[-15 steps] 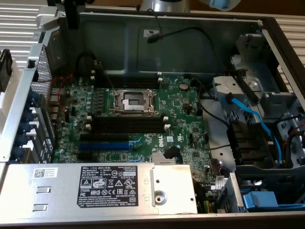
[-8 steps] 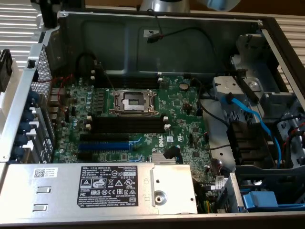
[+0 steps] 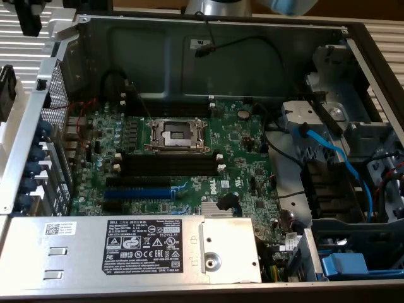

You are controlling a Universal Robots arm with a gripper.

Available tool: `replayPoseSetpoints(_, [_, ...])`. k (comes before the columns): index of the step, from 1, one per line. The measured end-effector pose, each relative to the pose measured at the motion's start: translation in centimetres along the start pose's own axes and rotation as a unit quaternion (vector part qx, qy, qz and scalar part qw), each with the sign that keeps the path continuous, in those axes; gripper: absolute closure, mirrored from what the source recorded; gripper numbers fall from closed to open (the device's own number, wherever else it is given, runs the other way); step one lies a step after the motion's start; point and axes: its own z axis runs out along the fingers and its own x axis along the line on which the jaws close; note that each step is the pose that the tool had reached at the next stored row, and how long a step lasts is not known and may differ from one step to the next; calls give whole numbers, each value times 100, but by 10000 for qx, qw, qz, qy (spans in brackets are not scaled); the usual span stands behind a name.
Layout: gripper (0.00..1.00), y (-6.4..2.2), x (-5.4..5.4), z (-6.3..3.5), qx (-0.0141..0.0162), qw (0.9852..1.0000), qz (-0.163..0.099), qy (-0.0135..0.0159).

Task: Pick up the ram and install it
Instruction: 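Reach for the ram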

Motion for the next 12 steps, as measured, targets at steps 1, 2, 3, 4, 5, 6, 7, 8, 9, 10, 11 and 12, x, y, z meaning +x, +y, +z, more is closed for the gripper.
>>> replayPoseSetpoints(1, [90, -3, 45, 0, 0, 10000, 0, 2])
replayPoseSetpoints(2, [90, -7, 92, 1, 0, 10000, 0, 2])
replayPoseSetpoints(3, [90, -10, 134, 1, -1, 10000, 0, 3])
replayPoseSetpoints(4, [90, -13, 179, 1, 0, 10000, 0, 3])
replayPoseSetpoints(5, [90, -16, 228, 1, 0, 10000, 0, 4])
replayPoseSetpoints(6, [90, -20, 272, 1, 0, 10000, 0, 6])
replayPoseSetpoints(7, [90, -23, 316, 1, 0, 10000, 0, 7])
replayPoseSetpoints(8, [90, -26, 361, 1, 0, 10000, 0, 8])
replayPoseSetpoints(9, [90, -30, 409, 1, 1, 10000, 0, 9])
replayPoseSetpoints(10, [90, -33, 455, 1, 1, 10000, 1, 10])
replayPoseSetpoints(11, [90, -36, 500, 2, 0, 10000, 0, 9])
replayPoseSetpoints(12, [90, -40, 546, 3, 1, 10000, 0, 10])
